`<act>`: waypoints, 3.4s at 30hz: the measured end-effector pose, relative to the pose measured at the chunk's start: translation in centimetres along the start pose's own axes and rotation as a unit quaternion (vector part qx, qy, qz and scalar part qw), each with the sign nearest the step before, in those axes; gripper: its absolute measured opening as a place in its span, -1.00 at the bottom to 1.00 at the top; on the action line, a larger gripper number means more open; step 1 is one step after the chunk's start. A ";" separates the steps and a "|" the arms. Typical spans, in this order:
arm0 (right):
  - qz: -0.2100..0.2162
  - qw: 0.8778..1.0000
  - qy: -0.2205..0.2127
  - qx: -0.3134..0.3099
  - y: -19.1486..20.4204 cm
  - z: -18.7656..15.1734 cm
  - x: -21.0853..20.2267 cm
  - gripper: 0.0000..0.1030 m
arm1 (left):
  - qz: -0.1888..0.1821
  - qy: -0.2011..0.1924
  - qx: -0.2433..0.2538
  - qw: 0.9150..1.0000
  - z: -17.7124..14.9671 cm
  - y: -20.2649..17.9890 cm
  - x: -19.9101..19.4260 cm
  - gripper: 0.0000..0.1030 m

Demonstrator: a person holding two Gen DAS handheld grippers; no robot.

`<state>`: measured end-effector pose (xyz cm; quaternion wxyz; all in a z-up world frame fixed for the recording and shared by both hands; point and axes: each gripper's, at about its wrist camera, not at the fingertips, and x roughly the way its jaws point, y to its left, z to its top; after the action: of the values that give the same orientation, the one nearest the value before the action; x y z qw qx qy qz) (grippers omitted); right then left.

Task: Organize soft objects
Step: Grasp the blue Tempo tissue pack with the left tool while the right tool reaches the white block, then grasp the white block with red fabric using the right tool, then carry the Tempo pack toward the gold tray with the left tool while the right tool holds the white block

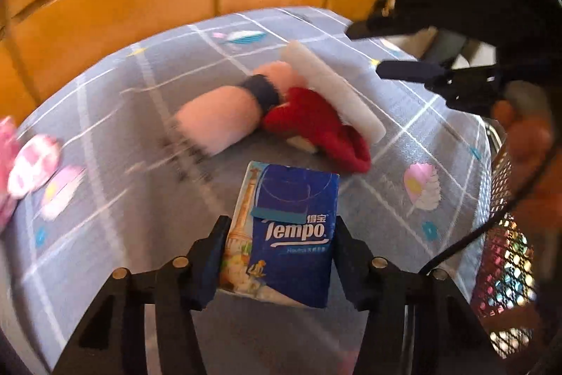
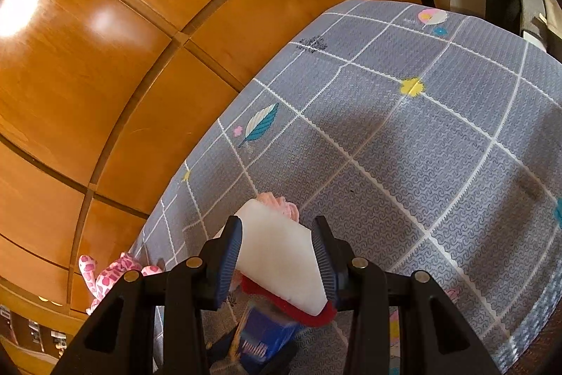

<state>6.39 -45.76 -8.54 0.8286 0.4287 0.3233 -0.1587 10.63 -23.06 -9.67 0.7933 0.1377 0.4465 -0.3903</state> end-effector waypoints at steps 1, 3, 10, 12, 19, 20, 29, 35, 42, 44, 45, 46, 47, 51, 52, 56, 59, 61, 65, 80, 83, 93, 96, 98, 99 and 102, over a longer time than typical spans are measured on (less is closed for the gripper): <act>0.000 1.000 0.002 -0.001 0.0 0.0 0.1 -0.20 | 0.006 -0.005 -0.010 1.000 -0.7 0.5 -0.8 0.09; 0.000 1.000 0.007 -0.003 0.1 -0.1 0.2 -0.20 | 0.035 -0.018 -0.035 0.999 -2.4 1.8 -2.5 0.09; -0.009 0.999 0.034 -0.035 1.3 -0.8 1.2 -0.02 | 0.109 -0.013 -0.132 0.985 -8.2 7.0 -5.1 0.09; -0.027 0.998 0.031 -0.046 1.7 -0.9 1.2 0.01 | 0.105 -0.027 -0.131 0.985 -9.0 7.4 -5.6 0.09; -0.058 0.994 0.063 -0.063 2.2 0.4 3.7 0.09 | 0.118 -0.042 -0.105 0.986 -9.8 6.7 -5.4 0.09; -0.062 0.994 0.067 -0.052 1.9 0.8 4.1 0.11 | 0.117 -0.046 -0.106 0.986 -10.0 6.7 -5.5 0.09; -0.018 0.992 0.112 -0.049 2.4 0.2 4.9 0.16 | 0.112 -0.056 -0.110 0.986 -9.9 6.6 -5.5 0.09; 0.028 0.975 0.173 -0.139 5.4 -3.5 3.4 0.15 | 0.109 -0.060 -0.113 0.986 -10.0 6.7 -5.6 0.09; -0.039 0.964 0.149 -0.219 6.8 -5.6 2.7 0.16 | 0.112 -0.066 -0.114 0.985 -10.1 6.6 -5.6 0.09; -0.060 0.962 0.141 -0.226 7.0 -6.0 3.1 0.20 | 0.112 -0.067 -0.114 0.985 -10.1 6.6 -5.6 0.09; -0.075 0.960 0.136 -0.233 7.1 -6.2 3.3 0.25 | 0.112 -0.067 -0.114 0.985 -10.2 6.5 -5.6 0.09; -0.088 0.959 0.131 -0.237 7.4 -6.5 3.6 0.26 | 0.111 -0.068 -0.115 0.985 -10.2 6.5 -5.7 0.09; -0.095 0.958 0.127 -0.239 7.6 -6.6 3.9 0.26 | 0.111 -0.069 -0.116 0.985 -10.3 6.5 -5.7 0.09; -0.130 0.949 0.098 -0.270 9.2 -7.5 4.7 0.40 | 0.112 -0.072 -0.116 0.984 -10.5 6.3 -5.8 0.09; -0.143 0.943 0.088 -0.288 9.7 -7.9 5.0 0.40 | 0.112 -0.073 -0.116 0.984 -10.5 6.2 -5.9 0.09; -0.174 0.922 0.073 -0.338 10.7 -8.8 6.3 0.35 | 0.111 -0.077 -0.117 0.984 -10.8 6.1 -6.1 0.09; -0.185 0.908 0.062 -0.371 11.0 -9.5 6.4 -0.05 | 0.113 -0.079 -0.115 0.984 -10.9 6.0 -6.0 0.09; -0.165 0.905 0.053 -0.390 11.7 -10.0 5.8 -0.09 | 0.114 -0.080 -0.115 0.984 -11.0 5.9 -6.1 0.09; -0.061 0.900 0.105 -0.419 13.1 -11.7 5.5 -0.08 | 0.117 -0.080 -0.112 0.984 -11.1 5.8 -6.1 0.09; -0.105 0.895 0.185 -0.393 11.4 -12.2 8.7 -0.05 | 0.135 -0.060 -0.122 0.982 -9.9 5.3 -6.4 0.04; -0.110 0.890 0.181 -0.404 11.6 -12.6 9.1 -0.05 | 0.141 -0.073 -0.122 0.980 -9.1 5.0 -7.7 0.04; -0.119 0.881 0.173 -0.425 12.1 -13.3 9.3 -0.03 | 0.172 -0.110 -0.127 0.971 -5.7 5.9 -12.0 0.04; -0.121 0.879 0.169 -0.430 12.0 -13.5 9.2 -0.03 | 0.184 -0.115 -0.131 0.967 -4.9 6.8 -12.8 0.04; -0.123 0.876 0.166 -0.435 12.0 -13.7 9.1 -0.03 | 0.191 -0.117 -0.132 0.966 -4.4 7.4 -13.4 0.04; -0.124 0.875 0.164 -0.438 12.0 -13.8 9.0 -0.03 | 0.193 -0.118 -0.136 0.965 -4.2 7.9 -13.9 0.04; -0.126 0.873 0.161 -0.443 12.1 -14.1 9.0 -0.03 | 0.198 -0.122 -0.149 0.961 -3.8 9.3 -15.2 0.04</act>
<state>13.97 -27.07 -13.19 0.8409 -0.0081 0.5402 -0.0307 10.75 -7.29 -0.62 0.9148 0.0550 0.3633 -0.1679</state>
